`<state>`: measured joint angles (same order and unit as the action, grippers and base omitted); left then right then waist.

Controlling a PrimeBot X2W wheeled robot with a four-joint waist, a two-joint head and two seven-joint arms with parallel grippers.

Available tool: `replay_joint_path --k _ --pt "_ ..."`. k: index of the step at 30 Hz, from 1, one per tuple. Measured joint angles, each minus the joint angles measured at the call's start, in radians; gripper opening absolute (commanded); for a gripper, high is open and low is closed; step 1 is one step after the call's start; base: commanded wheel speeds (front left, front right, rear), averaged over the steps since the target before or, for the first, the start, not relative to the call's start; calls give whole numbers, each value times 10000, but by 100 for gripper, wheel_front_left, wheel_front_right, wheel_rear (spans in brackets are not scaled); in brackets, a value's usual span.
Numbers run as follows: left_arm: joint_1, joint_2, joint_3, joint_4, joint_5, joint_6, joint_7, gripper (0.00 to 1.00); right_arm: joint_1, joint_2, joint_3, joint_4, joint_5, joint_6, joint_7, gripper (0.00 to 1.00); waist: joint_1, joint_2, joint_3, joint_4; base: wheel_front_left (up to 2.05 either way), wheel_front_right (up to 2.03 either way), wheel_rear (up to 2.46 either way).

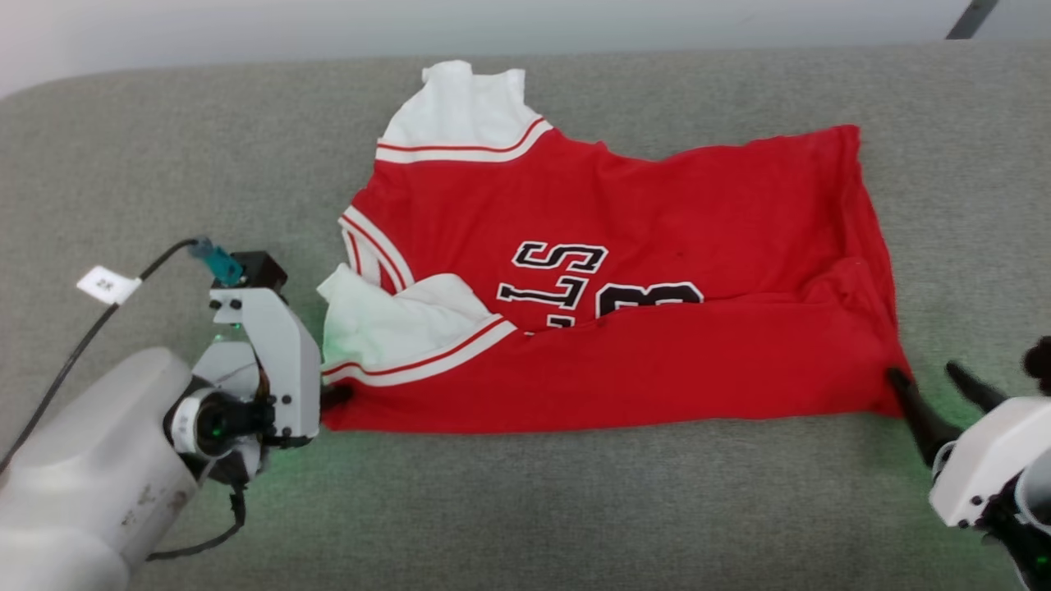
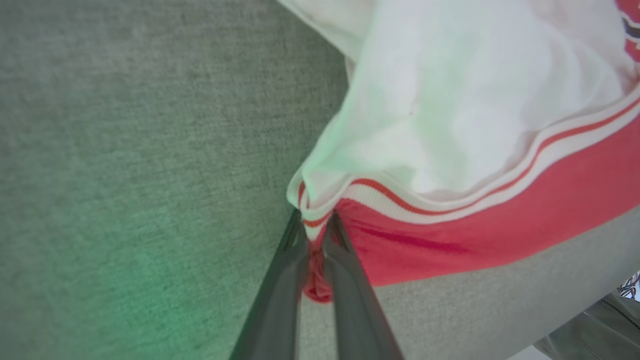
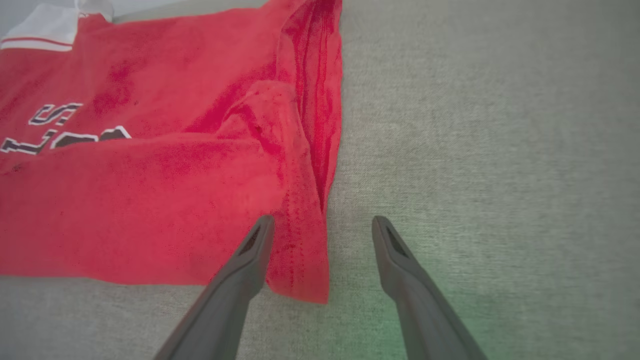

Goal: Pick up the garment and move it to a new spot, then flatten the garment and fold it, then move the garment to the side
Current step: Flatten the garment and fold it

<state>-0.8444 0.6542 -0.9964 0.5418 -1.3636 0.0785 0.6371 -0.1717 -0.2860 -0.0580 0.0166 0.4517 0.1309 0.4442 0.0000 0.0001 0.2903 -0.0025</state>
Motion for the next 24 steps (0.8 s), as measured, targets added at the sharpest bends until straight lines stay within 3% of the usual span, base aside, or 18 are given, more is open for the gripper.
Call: replay_joint_path --k 6,7,8,9,10,18,24 --pt "-170 -261 25 209 0 -209 -86 0 -626 -207 489 1137 322 0 940 100 0 0 174 235 0 0 0" --pt "-179 -297 27 242 0 -234 -98 0 -727 -226 523 1335 368 0 1085 91 0 -1 194 269 0 0 0" --pt "-200 -336 27 276 0 -259 -128 0 -842 -286 587 1496 405 0 1241 47 0 0 212 301 0 0 0" --pt "-217 -378 25 313 0 -272 -136 0 -942 -368 671 1643 407 0 1413 16 0 -1 227 332 0 0 0" --pt "-227 -416 23 347 0 -276 -142 0 -1055 -424 752 1764 449 0 1572 0 0 -1 237 360 0 0 0" --pt "-308 -499 21 428 13 -309 -142 0 -1365 -819 961 1964 928 -4 2228 0 0 -1 181 514 0 0 0" --pt "-273 -314 12 71 10 -79 -21 0 -1268 -1032 966 1603 1189 -4 2798 0 0 -1 -83 556 0 0 0"
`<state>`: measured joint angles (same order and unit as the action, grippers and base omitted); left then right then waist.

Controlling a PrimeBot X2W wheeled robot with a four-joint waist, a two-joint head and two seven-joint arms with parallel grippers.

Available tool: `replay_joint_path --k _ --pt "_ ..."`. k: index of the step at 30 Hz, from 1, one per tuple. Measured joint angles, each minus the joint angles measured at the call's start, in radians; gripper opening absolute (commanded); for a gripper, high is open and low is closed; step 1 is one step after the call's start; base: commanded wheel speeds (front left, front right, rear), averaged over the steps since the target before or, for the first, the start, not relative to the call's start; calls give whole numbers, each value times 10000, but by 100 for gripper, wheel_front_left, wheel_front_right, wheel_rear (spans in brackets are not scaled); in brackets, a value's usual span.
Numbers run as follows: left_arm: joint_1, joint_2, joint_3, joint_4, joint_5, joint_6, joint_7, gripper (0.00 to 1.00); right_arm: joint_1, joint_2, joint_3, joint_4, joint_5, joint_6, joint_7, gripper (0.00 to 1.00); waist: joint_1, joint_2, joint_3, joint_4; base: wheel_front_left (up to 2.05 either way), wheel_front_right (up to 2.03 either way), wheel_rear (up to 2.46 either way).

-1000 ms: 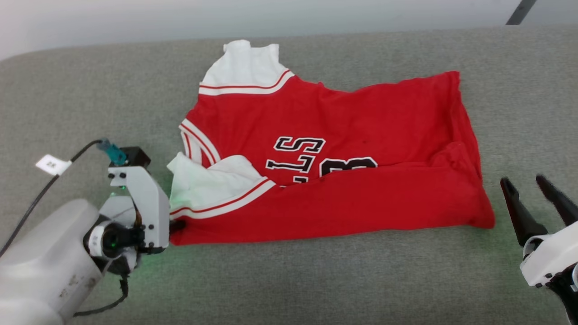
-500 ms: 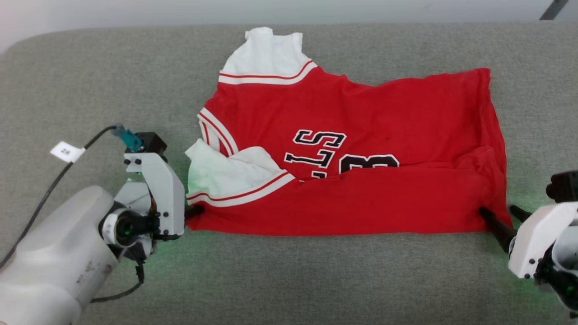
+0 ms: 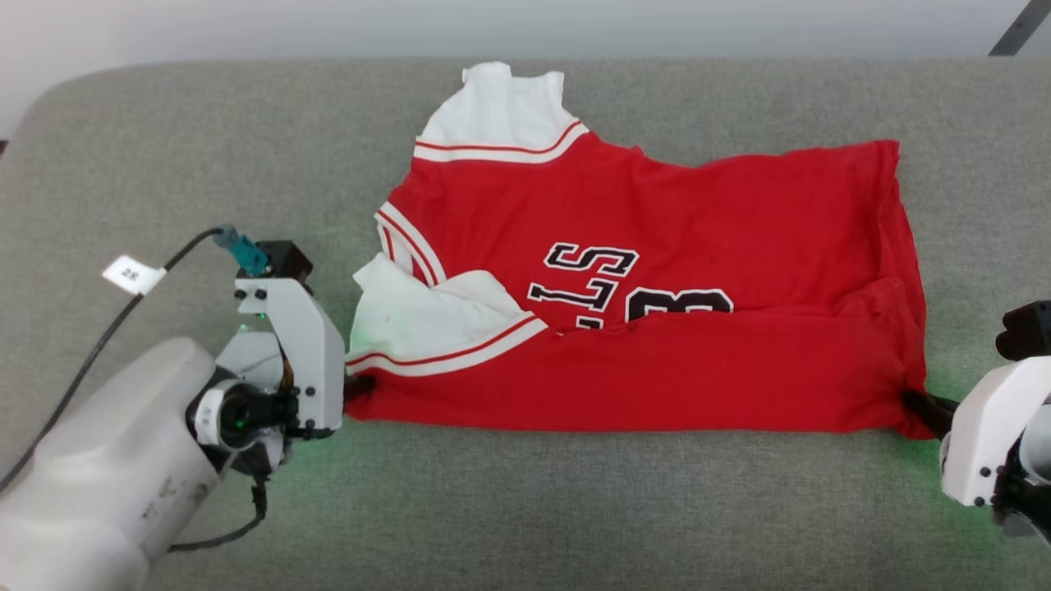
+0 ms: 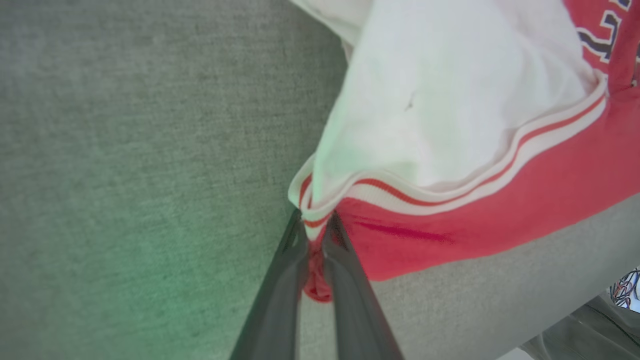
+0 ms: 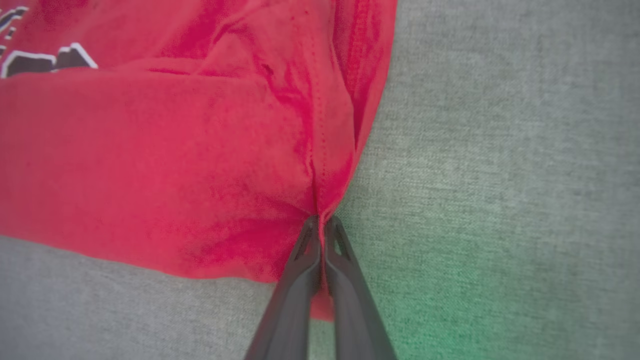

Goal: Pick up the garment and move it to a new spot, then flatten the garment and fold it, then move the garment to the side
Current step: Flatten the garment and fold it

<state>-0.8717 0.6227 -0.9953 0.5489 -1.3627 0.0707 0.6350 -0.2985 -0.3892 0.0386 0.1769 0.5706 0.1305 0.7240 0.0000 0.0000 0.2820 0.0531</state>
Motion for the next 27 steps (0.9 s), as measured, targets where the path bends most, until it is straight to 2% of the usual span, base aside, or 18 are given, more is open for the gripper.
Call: replay_joint_path --k 4,9,18,23,27 --pt "151 268 -35 -468 -15 232 222 0 81 -232 -12 -282 207 0 510 0 0 0 -224 54 0 0 0" --pt "398 830 -82 -1461 -17 723 512 0 439 -612 -48 -976 489 2 1337 0 0 0 -522 148 0 0 0" --pt "1464 1967 -155 -4010 -105 1948 533 0 1681 -1032 -587 -2088 690 6 2286 0 0 0 -834 347 0 0 0" --pt "2133 2148 -213 -4560 -255 2303 313 0 2314 -729 -773 -2288 535 6 2418 0 0 0 -827 352 0 0 0" --pt "2421 1942 -240 -4376 -370 2326 142 0 2472 -520 -637 -2272 357 6 2334 0 0 0 -767 313 0 0 0"
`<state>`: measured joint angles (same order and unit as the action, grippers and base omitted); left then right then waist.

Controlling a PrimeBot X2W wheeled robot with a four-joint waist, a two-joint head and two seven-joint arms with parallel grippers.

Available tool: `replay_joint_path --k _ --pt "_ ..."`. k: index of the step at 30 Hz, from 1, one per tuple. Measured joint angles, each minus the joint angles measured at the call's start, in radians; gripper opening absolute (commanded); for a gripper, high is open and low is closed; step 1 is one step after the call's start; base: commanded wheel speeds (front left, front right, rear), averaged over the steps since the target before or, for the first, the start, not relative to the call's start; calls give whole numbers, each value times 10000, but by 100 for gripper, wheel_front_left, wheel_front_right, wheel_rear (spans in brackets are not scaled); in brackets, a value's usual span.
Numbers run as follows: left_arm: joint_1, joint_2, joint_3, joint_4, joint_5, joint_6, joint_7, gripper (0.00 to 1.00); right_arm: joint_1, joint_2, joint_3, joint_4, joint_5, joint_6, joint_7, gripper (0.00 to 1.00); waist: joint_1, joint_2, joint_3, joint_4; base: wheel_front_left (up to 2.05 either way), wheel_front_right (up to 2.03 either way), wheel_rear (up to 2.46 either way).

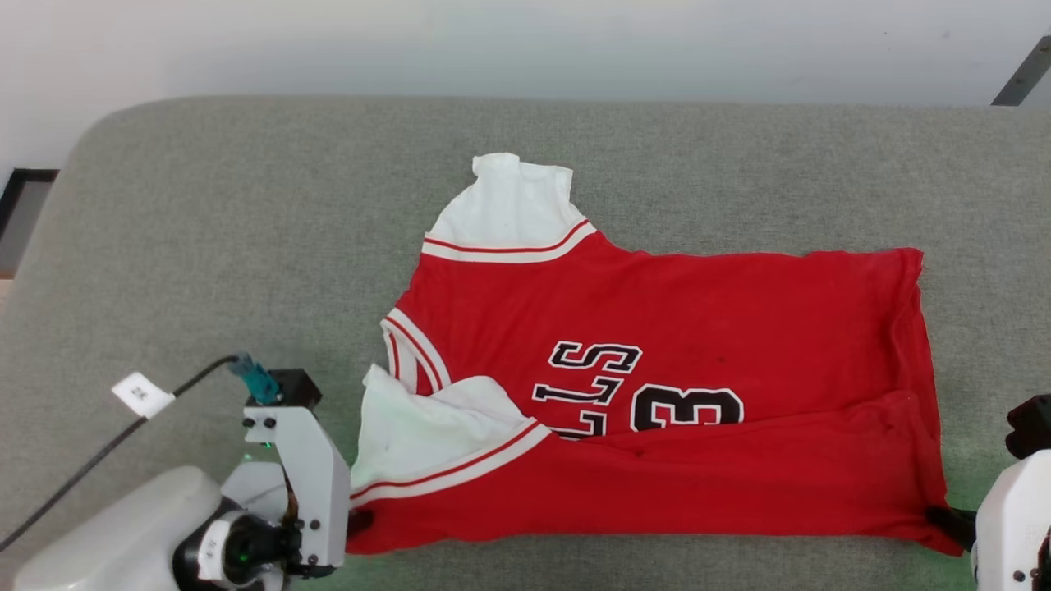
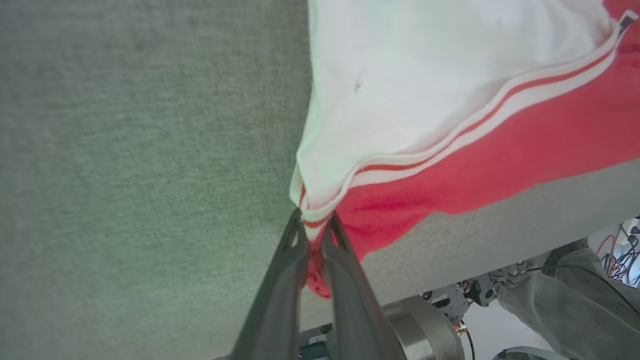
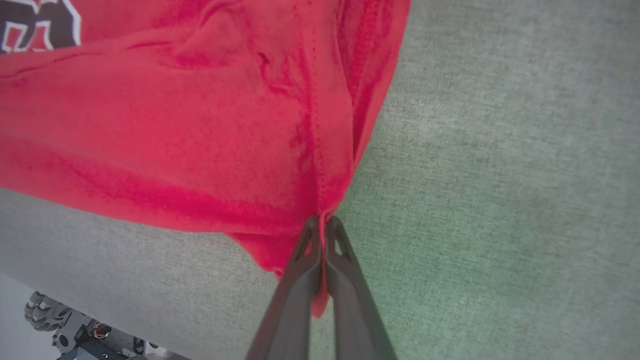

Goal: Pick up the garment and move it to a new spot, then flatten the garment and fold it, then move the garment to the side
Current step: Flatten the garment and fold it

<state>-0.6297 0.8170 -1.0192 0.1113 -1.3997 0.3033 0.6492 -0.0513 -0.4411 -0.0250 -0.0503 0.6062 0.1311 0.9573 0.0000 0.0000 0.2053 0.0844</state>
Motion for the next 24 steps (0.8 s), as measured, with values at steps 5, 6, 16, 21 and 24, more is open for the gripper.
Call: replay_joint_path --k 5,6,16,21,24 --pt "7 -245 2 454 -96 -38 -12 29 -83 65 267 165 -56 -2 -257 0 0 0 86 -73 0 0 0" --pt "-31 -251 -17 470 -63 -40 15 61 -147 59 299 173 -82 -2 -290 0 0 0 100 -91 0 0 0" --pt "-1175 527 339 -132 119 422 823 100 -809 -29 451 -117 -59 -2 -922 100 0 0 204 -330 0 0 0" --pt "-2347 752 759 -550 537 518 848 100 -1021 63 182 -729 31 -2 -1317 100 0 1 335 -534 0 0 0" --pt "-3033 552 959 -261 1003 196 437 100 -1286 261 -38 -1197 -136 -2 -2054 100 0 0 467 -714 0 0 0"
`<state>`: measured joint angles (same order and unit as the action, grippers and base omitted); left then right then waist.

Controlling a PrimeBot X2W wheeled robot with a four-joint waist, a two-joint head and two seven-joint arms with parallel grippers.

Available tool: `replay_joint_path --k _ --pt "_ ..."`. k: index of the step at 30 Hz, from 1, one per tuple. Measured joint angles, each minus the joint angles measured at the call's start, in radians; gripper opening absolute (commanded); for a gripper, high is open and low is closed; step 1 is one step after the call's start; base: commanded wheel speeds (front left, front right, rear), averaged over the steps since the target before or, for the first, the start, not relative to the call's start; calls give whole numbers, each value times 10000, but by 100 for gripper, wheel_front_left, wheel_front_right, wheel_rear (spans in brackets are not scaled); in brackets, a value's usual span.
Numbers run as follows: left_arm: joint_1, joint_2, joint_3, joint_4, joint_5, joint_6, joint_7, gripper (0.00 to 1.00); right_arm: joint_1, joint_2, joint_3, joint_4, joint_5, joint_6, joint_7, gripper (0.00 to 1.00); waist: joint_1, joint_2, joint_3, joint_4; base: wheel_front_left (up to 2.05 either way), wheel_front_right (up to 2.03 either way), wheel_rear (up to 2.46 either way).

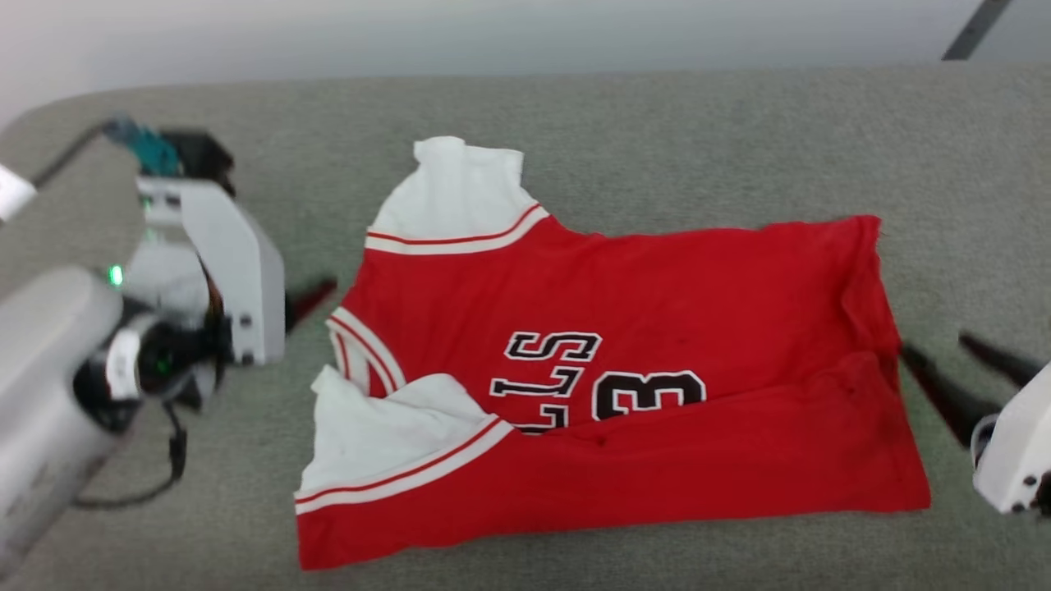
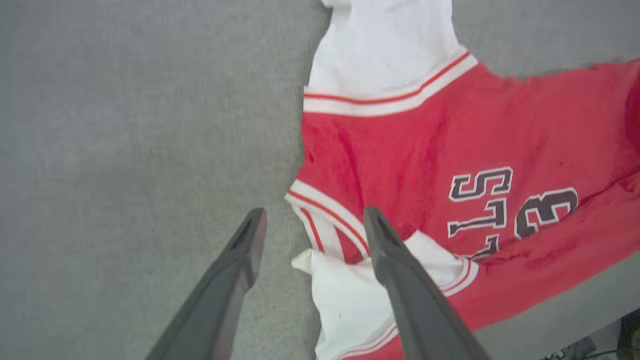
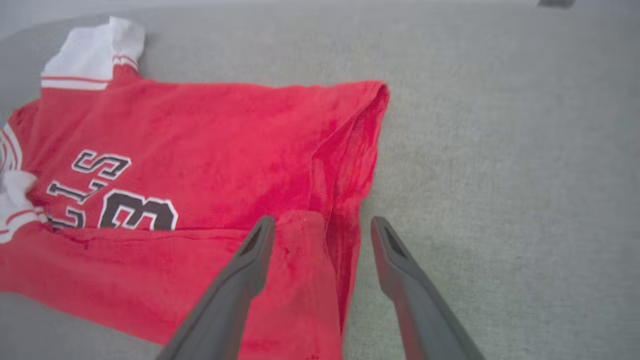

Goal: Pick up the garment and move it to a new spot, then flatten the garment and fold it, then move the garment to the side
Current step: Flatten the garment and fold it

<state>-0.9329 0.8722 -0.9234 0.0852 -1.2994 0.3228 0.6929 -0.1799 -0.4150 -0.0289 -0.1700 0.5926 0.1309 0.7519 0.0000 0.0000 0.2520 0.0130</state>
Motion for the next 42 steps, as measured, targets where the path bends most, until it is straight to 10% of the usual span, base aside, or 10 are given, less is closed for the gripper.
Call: replay_joint_path --k 14,28,30,42 --pt "-2309 -1342 405 4040 1565 -2677 -2539 100 -1155 1313 384 -355 -1914 -2 -6397 100 0 0 1072 -1393 0 0 0" --pt "-4164 -1724 -435 6911 1927 -3166 268 100 -1448 1852 1133 318 -1701 -2 -6976 100 0 0 2491 -2634 0 0 0" --pt "-4381 -1870 -403 7283 1889 -3131 456 0 -1511 1871 1193 403 -1592 0 -6732 100 0 0 2674 -2761 0 0 0" --pt "-5036 -2600 -295 8370 1569 -3580 840 0 -3455 1628 1394 1083 -1049 0 -3774 100 0 0 3134 -2822 0 0 0"
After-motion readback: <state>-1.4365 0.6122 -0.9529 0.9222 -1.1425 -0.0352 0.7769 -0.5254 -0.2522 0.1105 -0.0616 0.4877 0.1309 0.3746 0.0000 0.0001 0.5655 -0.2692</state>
